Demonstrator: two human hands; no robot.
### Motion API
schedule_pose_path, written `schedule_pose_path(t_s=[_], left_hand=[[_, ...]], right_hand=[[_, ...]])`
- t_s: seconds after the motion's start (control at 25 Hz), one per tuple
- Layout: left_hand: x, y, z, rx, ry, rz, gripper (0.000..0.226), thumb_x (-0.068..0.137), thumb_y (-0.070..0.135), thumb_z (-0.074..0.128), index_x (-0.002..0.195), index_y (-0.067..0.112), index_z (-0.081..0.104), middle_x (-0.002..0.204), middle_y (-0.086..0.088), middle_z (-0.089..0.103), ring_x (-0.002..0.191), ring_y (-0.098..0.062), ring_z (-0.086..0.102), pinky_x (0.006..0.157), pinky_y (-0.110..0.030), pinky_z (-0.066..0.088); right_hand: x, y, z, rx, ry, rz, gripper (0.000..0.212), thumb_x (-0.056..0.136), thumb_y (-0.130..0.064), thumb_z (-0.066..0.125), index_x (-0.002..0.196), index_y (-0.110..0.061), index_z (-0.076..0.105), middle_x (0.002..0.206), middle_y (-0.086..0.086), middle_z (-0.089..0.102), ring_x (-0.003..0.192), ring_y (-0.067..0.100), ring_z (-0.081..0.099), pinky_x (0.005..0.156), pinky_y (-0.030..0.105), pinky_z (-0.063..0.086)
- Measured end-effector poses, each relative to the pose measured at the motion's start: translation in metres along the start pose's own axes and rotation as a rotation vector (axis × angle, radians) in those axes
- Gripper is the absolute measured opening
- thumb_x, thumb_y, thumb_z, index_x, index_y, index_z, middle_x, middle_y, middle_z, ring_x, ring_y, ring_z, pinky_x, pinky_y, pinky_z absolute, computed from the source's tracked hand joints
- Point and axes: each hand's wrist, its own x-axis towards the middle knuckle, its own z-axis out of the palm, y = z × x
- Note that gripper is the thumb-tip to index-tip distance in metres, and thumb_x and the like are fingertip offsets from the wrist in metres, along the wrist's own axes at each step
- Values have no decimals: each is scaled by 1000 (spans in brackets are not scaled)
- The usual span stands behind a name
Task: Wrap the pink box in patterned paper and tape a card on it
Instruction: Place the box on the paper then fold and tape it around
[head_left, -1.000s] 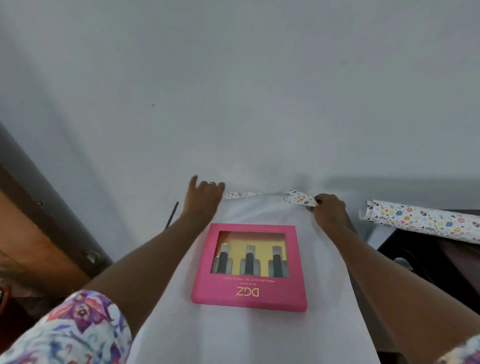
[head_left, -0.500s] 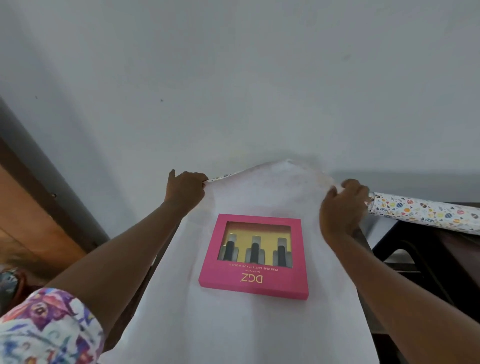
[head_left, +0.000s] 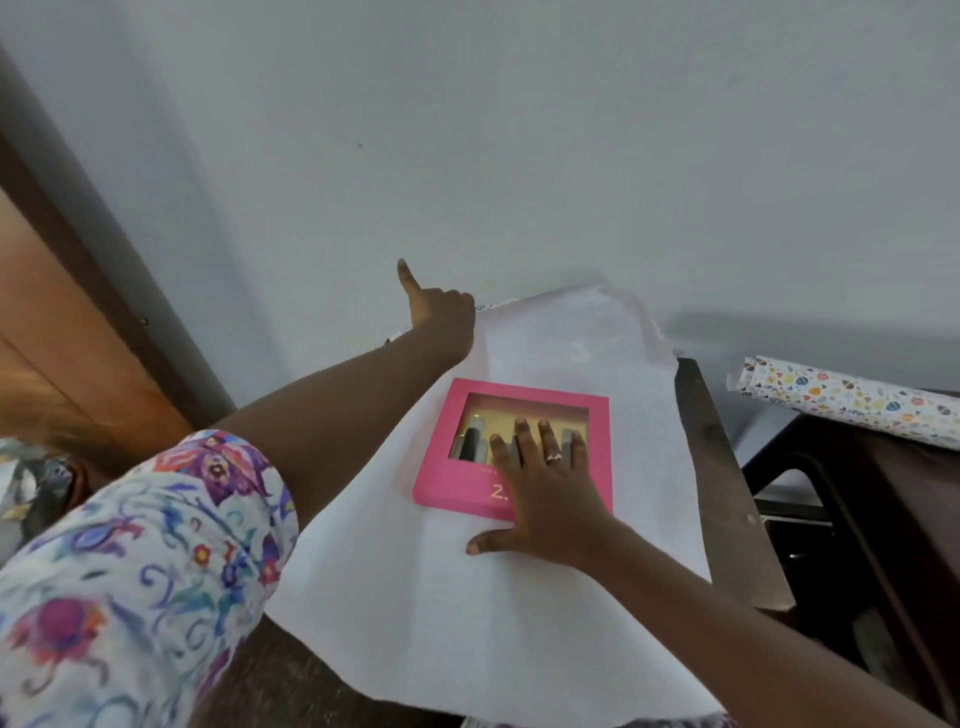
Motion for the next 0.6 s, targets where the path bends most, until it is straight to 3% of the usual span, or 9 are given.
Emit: schedule_pose_path(t_s=[0.12, 0.2, 0.28, 0.36, 0.44, 0.52, 0.6], left_hand=[[8, 1, 0, -35, -6, 4, 32, 86, 6, 41, 113, 13, 56, 77, 2, 48, 98, -26, 60, 109, -67, 0], [12, 0, 5, -57, -20, -20, 28, 85, 3, 43, 105, 13, 61, 69, 2, 42, 95, -25, 60, 109, -68, 2], [14, 0, 11, -102, -40, -37, 18, 89, 11, 46, 97, 11, 62, 67, 1, 40, 93, -26, 60, 108, -68, 5], [14, 0, 14, -142, -44, -40, 25, 96, 28, 44, 88, 10, 60, 68, 1, 46, 92, -27, 62, 109, -66, 7], [14, 1, 16, -146, 7, -17, 30, 100, 28, 35, 93, 13, 60, 76, 0, 54, 93, -28, 62, 110, -64, 6], [16, 2, 16, -170, 78, -3, 25, 97, 16, 37, 101, 13, 61, 86, -3, 58, 93, -28, 63, 110, -60, 12], [21, -3, 15, -219, 135, -7, 26, 93, 8, 39, 108, 13, 60, 97, -5, 61, 95, -29, 62, 102, -46, 31]], right_hand=[[1, -2, 6, -61, 92, -15, 99, 73, -74, 52, 147, -15, 24, 153, 23, 21, 138, 48, 21, 106, 68, 12], [2, -3, 10, -117, 126, -20, 92, 64, -72, 64, 132, -12, 51, 135, 24, 50, 120, 49, 49, 93, 70, 35], [1, -5, 15, -136, 153, -1, 88, 57, -71, 70, 121, -11, 61, 122, 22, 61, 108, 46, 59, 83, 68, 44], [0, -6, 18, -117, 166, 5, 87, 57, -70, 70, 120, -11, 62, 121, 22, 62, 107, 46, 60, 82, 68, 45], [-5, -8, 18, -100, 115, -14, 88, 60, -73, 66, 123, -11, 59, 124, 22, 59, 111, 46, 57, 85, 68, 43], [-10, -5, 10, -34, 91, -68, 98, 66, -84, 45, 135, -15, 47, 138, 16, 49, 125, 43, 46, 99, 68, 32], [-8, 16, -5, 158, 156, -1, 96, 73, -84, 22, 146, -22, 28, 151, 1, 33, 139, 29, 31, 112, 57, 14]])
